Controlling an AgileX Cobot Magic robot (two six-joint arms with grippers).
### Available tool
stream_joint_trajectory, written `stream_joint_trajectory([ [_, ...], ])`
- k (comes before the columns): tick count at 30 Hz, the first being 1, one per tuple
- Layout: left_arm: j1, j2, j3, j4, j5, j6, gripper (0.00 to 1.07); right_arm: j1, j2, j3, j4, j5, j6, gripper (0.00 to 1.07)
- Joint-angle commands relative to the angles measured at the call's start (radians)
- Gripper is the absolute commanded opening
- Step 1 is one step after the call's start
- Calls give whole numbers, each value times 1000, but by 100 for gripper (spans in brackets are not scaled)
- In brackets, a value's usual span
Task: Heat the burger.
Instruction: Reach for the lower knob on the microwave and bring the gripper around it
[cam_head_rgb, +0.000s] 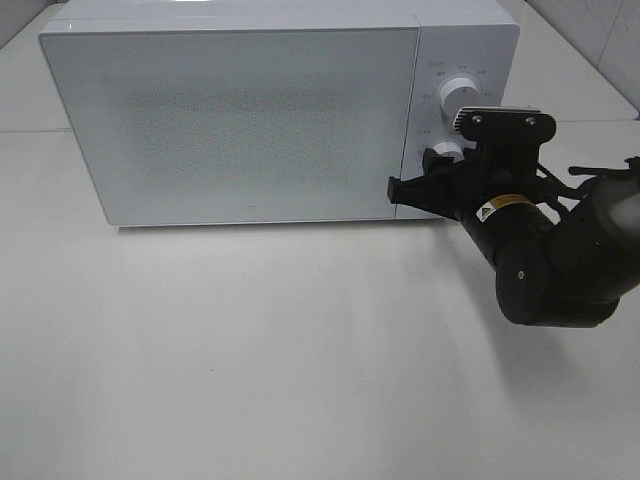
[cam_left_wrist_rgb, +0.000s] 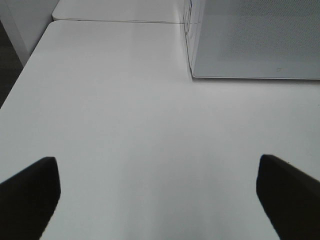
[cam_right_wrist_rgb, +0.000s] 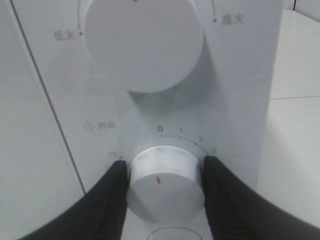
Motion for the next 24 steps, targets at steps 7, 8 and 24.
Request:
stream_joint_trajectory([
  [7,2,-16,3,1,-15,-6,100,-4,-5,-21,-35,-98,11,13],
  [8,2,-16,3,1,-15,-6,100,-4,-5,-21,-35,-98,11,13],
  [24,2,-16,3,1,-15,-6,100,-4,-5,-20,-43,-93,918,19],
])
